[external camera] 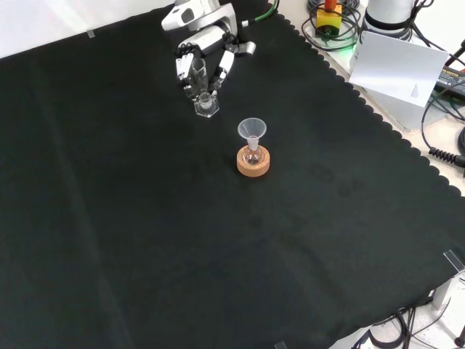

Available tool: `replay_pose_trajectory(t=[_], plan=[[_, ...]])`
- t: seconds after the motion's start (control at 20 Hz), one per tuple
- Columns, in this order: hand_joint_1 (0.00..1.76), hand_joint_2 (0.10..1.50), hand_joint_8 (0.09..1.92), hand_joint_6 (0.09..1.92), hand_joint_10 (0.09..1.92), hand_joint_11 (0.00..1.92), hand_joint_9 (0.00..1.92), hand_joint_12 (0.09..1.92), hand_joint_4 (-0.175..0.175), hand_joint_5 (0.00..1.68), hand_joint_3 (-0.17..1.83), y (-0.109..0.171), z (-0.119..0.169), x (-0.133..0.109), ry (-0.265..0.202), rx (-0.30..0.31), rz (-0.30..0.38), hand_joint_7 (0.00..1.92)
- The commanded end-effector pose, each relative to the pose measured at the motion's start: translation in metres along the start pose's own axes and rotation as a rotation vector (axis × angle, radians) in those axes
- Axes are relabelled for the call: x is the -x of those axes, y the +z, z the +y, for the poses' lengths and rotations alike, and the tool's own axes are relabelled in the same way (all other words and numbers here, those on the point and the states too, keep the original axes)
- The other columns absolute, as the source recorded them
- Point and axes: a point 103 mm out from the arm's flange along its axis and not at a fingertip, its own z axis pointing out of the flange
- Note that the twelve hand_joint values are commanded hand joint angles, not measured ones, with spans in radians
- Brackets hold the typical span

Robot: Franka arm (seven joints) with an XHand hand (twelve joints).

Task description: Pour the water from the graduated cylinder into the round-bottom flask.

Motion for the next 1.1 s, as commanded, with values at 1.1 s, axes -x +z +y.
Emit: replay_pose_trajectory(t=[1.1], plan=[[1.35, 1.17, 1.17, 0.80, 0.24, 1.16, 1.36, 0.77, -0.124, 0.94, -0.03, 0.011, -0.076, -0.038, 0.061, -0.550, -0.311, 0.90]])
